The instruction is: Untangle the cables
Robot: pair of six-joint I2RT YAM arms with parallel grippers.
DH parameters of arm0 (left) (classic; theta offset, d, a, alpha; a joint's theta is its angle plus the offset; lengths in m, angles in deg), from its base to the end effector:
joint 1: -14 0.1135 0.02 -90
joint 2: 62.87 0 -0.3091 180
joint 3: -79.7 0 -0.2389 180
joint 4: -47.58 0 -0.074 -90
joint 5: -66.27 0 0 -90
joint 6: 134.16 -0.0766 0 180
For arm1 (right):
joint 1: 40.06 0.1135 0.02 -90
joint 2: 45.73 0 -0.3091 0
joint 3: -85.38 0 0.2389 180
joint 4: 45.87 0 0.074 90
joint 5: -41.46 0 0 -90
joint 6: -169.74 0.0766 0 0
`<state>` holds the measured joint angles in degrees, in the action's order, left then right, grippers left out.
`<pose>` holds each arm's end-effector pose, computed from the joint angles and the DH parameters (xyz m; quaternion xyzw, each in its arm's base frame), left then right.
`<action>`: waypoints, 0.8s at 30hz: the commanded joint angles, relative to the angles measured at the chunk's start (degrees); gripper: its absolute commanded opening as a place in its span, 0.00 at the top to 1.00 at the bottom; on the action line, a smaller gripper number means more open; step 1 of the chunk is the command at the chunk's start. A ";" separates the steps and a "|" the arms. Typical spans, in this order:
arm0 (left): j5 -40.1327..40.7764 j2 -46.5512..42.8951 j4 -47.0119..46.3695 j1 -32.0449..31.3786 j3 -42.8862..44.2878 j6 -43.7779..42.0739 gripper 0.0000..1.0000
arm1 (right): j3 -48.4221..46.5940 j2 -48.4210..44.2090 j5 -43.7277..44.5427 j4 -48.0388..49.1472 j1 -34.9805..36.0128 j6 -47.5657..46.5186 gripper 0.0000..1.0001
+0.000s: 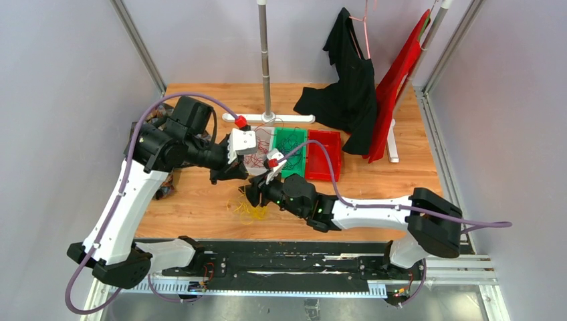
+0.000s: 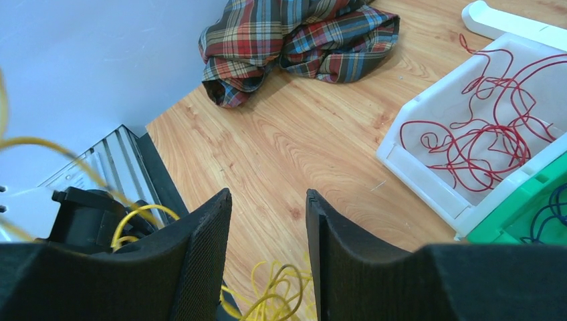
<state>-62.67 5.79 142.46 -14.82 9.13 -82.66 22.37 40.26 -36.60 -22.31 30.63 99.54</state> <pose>0.1229 -0.1226 0.4492 0.5826 0.6896 -0.2915 0.3162 0.1364 0.3414 0.3301 -0.2339 0.6636 0.4504 0.5496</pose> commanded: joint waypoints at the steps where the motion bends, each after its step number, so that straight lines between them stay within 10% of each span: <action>1: -2.45 -0.34 0.85 -0.62 4.06 1.46 1.00 | -2.82 2.78 -0.43 1.94 -0.37 0.73 0.55; 24: -1.89 -0.14 1.58 -0.71 7.28 0.01 1.00 | 6.89 -20.64 1.90 -7.13 0.00 -3.09 0.37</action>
<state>-63.59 5.53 143.71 -15.04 14.51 -82.53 29.12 20.88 -32.71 -26.90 30.63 98.86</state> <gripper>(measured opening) 0.012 0.617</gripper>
